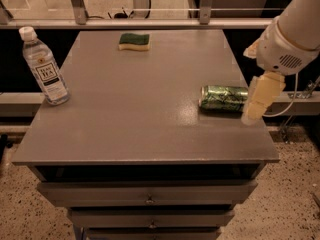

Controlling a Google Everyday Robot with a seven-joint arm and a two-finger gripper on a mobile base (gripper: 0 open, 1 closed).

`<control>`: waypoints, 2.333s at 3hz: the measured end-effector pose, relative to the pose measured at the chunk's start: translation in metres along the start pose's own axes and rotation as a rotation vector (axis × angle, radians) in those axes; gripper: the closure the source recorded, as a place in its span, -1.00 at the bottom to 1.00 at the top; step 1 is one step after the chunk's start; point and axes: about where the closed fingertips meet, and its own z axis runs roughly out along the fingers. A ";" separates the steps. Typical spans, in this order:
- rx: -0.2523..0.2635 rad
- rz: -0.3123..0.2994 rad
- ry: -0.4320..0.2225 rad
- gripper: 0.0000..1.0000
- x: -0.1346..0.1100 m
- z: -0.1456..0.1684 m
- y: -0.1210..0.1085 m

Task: Move green can near sponge

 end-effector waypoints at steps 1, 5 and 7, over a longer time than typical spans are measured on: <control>-0.017 -0.010 -0.035 -1.00 -0.012 0.043 -0.026; -0.134 0.018 0.032 -0.28 -0.024 0.107 -0.043; -0.148 0.057 -0.022 0.65 -0.033 0.090 -0.049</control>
Offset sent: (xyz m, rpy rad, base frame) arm 0.0807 0.0294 -0.0764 0.0515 0.0097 0.0618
